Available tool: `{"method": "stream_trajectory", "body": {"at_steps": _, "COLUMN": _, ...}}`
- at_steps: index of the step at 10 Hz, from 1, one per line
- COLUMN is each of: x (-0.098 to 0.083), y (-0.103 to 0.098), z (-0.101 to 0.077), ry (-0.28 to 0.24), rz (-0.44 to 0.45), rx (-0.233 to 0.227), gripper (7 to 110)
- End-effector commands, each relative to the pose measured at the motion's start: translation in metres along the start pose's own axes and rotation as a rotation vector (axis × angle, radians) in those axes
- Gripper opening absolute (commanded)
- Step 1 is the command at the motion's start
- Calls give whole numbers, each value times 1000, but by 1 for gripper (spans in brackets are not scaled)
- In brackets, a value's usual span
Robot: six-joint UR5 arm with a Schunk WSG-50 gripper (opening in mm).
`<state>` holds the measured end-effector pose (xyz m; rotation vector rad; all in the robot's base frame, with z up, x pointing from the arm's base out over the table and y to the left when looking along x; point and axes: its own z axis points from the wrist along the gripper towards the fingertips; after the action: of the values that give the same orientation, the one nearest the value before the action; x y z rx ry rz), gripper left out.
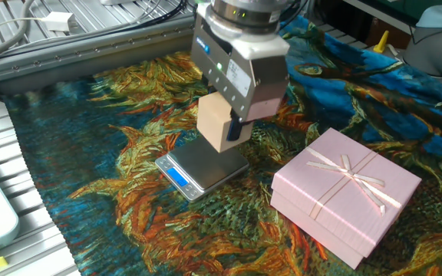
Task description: Place the block on the scale
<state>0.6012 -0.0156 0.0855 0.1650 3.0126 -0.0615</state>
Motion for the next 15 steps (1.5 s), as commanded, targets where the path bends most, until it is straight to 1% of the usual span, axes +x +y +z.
{"method": "stream_trajectory", "body": {"at_steps": 1, "x": -3, "y": -1, "z": 7, "ry": -14, "rz": 24, "rx": -14, "gripper": 7}}
{"method": "stream_trajectory", "body": {"at_steps": 3, "x": -2, "y": -3, "z": 3, "ry": -9, "rz": 25, "rx": -8, "gripper": 7}}
{"method": "stream_trajectory", "body": {"at_steps": 5, "x": 1, "y": -4, "z": 3, "ry": 3, "rz": 35, "rx": -5, "gripper": 7}}
{"method": "stream_trajectory", "body": {"at_steps": 6, "x": 8, "y": -8, "z": 3, "ry": 32, "rz": 47, "rx": 11, "gripper": 7}}
{"method": "stream_trajectory", "body": {"at_steps": 7, "x": 19, "y": -8, "z": 2, "ry": 76, "rz": 77, "rx": 14, "gripper": 7}}
{"method": "stream_trajectory", "body": {"at_steps": 8, "x": 29, "y": 2, "z": 1, "ry": 116, "rz": 155, "rx": -21, "gripper": 7}}
{"method": "stream_trajectory", "body": {"at_steps": 9, "x": 32, "y": 12, "z": 0, "ry": 137, "rz": 252, "rx": -53, "gripper": 7}}
{"method": "stream_trajectory", "body": {"at_steps": 10, "x": 28, "y": 14, "z": 1, "ry": 124, "rz": 322, "rx": -60, "gripper": 7}}
{"method": "stream_trajectory", "body": {"at_steps": 11, "x": 22, "y": 7, "z": 2, "ry": 95, "rz": 347, "rx": -34, "gripper": 7}}
{"method": "stream_trajectory", "body": {"at_steps": 12, "x": 19, "y": 5, "z": 2, "ry": 83, "rz": 369, "rx": -30, "gripper": 7}}
{"method": "stream_trajectory", "body": {"at_steps": 15, "x": 4, "y": 2, "z": 3, "ry": 22, "rz": 374, "rx": -27, "gripper": 7}}
